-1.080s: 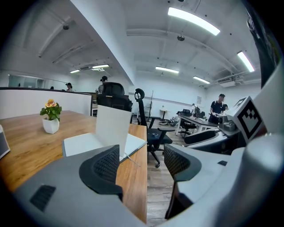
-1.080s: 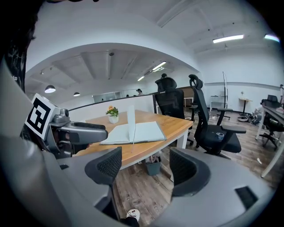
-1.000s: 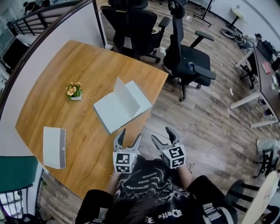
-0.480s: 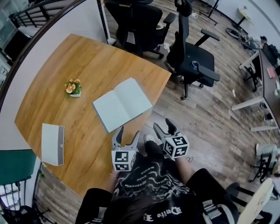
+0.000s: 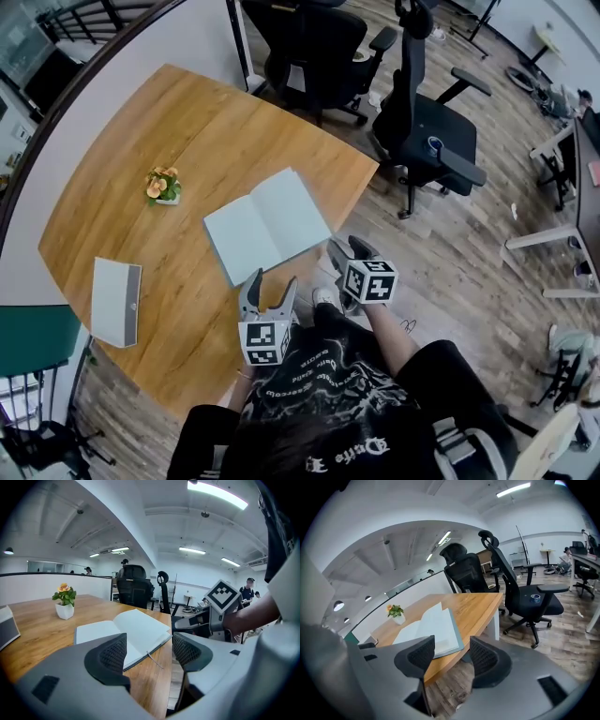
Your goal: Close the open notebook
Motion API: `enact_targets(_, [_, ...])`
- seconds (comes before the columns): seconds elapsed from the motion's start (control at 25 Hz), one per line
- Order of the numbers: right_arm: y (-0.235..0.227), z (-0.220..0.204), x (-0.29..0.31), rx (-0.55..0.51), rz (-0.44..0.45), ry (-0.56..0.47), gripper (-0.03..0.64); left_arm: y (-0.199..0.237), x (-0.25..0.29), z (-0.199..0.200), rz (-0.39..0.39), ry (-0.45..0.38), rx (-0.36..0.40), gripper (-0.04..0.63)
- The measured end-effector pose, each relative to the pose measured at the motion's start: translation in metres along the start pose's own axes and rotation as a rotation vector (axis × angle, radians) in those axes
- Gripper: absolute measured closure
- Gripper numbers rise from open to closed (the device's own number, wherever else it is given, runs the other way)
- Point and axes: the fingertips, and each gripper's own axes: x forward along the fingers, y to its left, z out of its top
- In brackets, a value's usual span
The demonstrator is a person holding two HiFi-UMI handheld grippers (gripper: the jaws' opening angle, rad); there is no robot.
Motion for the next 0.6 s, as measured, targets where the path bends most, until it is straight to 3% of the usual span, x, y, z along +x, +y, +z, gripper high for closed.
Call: enact_targets(0.6, [-0.012,-0.025,0.056,0.027,-0.055,0.170,0.393,0.030,-0.005,-0.007,0.129,0.021,-0.024,0.265])
